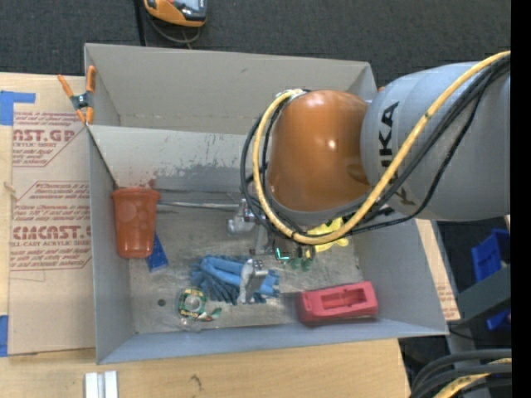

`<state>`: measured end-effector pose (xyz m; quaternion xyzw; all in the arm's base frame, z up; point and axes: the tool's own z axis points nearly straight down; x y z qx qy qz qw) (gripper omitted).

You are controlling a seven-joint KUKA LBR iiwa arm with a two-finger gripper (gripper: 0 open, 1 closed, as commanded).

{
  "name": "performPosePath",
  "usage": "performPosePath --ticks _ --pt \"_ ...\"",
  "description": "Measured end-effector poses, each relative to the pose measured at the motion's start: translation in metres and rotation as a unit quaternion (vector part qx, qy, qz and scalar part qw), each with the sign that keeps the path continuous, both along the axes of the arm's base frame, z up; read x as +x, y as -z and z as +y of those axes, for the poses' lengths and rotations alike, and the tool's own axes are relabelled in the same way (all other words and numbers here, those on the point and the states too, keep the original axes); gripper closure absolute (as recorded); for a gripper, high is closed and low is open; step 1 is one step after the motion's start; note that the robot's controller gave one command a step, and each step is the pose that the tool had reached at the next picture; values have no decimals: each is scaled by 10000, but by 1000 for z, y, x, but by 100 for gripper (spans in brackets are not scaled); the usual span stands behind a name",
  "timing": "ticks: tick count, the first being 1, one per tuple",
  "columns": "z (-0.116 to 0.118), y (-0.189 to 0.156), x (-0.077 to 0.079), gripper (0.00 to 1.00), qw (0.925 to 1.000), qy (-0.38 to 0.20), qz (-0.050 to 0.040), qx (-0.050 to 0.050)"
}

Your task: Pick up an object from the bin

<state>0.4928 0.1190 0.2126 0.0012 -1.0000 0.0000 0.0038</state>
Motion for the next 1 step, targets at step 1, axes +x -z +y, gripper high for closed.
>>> performPosePath --ticks 1 --pt "-1 -4 2 0 10000 8 -40 5"
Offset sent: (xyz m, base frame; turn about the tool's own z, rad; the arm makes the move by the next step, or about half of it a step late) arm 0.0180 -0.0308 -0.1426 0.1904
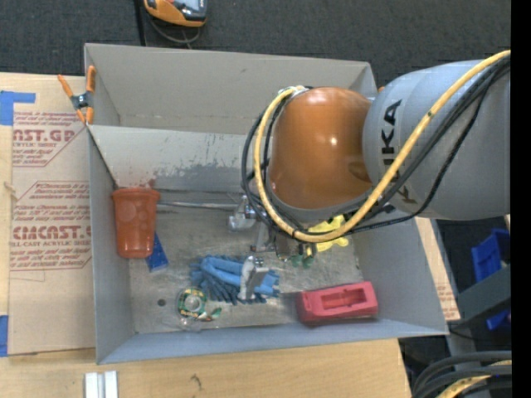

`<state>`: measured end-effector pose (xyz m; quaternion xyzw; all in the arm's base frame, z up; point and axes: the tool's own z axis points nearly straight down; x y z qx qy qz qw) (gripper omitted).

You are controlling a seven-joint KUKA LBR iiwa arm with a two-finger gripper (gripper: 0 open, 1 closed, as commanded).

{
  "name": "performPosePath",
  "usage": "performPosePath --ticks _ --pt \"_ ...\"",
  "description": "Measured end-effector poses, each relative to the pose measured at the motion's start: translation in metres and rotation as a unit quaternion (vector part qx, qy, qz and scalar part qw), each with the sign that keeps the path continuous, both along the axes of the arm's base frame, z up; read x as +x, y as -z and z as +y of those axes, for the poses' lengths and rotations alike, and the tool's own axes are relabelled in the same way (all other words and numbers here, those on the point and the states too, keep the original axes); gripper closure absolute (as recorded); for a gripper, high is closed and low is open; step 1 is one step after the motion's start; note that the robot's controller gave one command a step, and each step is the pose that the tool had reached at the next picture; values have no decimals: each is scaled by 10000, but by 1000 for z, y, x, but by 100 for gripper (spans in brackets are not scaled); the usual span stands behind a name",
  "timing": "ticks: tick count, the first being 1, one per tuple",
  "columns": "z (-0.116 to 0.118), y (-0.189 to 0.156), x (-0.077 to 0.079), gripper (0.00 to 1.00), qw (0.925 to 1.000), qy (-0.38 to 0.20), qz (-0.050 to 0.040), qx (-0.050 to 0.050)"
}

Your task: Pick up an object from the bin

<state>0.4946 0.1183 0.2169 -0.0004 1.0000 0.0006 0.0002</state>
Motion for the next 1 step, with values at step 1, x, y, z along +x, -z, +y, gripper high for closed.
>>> performPosePath --ticks 1 --pt "-12 61 8 0 9992 397 -22 5"
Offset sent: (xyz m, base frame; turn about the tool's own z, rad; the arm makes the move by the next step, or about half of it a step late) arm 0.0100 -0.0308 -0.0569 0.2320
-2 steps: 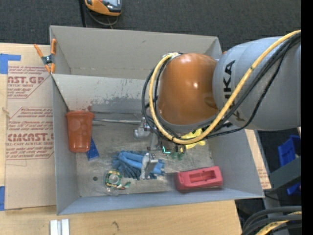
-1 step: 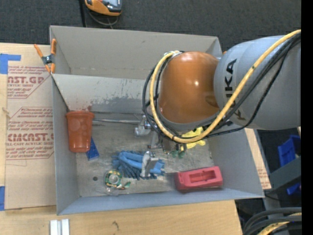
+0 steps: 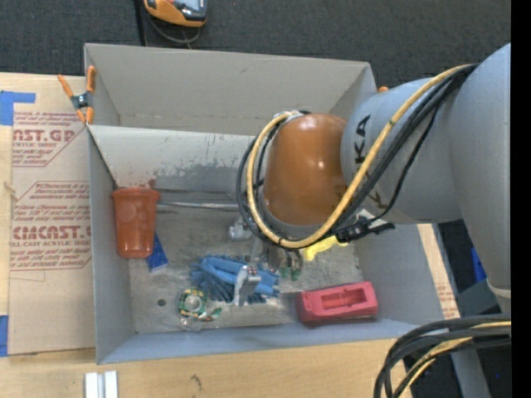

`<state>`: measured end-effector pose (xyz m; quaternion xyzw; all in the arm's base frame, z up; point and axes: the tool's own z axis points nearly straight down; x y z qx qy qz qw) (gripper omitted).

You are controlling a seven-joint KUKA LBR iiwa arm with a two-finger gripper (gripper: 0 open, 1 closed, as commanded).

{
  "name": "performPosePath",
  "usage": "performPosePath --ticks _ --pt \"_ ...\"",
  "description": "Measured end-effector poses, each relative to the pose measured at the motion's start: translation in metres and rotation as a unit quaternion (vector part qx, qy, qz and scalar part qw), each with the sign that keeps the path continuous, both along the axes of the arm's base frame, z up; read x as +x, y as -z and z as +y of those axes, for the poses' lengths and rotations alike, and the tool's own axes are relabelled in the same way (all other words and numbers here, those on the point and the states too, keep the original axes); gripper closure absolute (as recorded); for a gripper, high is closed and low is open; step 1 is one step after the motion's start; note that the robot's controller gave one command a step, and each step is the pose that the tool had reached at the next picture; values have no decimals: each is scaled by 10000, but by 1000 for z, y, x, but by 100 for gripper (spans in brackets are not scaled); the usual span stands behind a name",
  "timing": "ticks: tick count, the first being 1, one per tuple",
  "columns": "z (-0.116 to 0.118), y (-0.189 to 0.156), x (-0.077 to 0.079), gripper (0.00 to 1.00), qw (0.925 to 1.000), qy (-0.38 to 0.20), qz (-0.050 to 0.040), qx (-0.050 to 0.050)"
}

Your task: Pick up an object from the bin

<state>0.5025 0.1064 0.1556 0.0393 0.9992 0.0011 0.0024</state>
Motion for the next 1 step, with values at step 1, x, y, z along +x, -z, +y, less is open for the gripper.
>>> performPosePath --ticks 1 --pt "-7 29 -1 0 9995 309 49 -9"
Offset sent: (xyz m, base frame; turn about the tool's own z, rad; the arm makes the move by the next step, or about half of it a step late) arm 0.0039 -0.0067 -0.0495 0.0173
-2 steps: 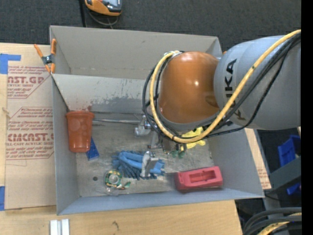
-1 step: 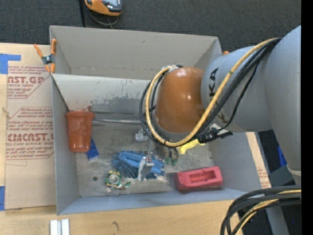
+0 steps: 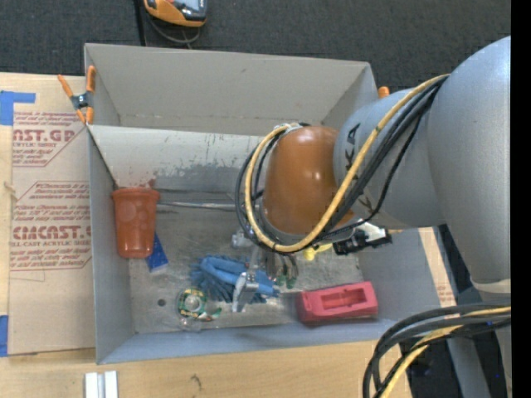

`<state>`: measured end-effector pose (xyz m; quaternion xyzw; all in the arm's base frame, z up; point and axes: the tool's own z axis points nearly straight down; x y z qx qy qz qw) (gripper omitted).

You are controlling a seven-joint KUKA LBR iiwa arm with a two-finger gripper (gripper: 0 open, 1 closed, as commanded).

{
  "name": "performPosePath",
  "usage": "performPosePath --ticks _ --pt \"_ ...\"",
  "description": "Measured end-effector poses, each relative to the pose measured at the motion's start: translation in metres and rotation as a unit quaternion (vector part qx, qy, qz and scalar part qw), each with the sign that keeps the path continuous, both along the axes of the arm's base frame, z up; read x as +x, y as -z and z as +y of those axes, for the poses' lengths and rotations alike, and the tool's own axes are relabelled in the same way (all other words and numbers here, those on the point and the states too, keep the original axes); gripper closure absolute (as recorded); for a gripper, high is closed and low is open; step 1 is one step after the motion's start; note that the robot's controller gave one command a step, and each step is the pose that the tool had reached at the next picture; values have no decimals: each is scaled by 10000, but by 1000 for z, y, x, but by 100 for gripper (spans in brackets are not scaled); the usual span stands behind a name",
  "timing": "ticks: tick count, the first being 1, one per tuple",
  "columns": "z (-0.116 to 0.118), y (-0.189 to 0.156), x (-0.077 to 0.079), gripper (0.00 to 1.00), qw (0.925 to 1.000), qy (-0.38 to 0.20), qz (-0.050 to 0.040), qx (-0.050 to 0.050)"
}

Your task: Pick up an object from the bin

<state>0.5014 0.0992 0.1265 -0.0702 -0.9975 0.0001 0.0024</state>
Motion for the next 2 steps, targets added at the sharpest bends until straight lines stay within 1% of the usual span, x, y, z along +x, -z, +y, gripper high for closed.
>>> performPosePath --ticks 1,2 --pt "1 15 4 0 9998 -172 -24 1" --pt "-4 46 -1 0 9976 695 -21 1"
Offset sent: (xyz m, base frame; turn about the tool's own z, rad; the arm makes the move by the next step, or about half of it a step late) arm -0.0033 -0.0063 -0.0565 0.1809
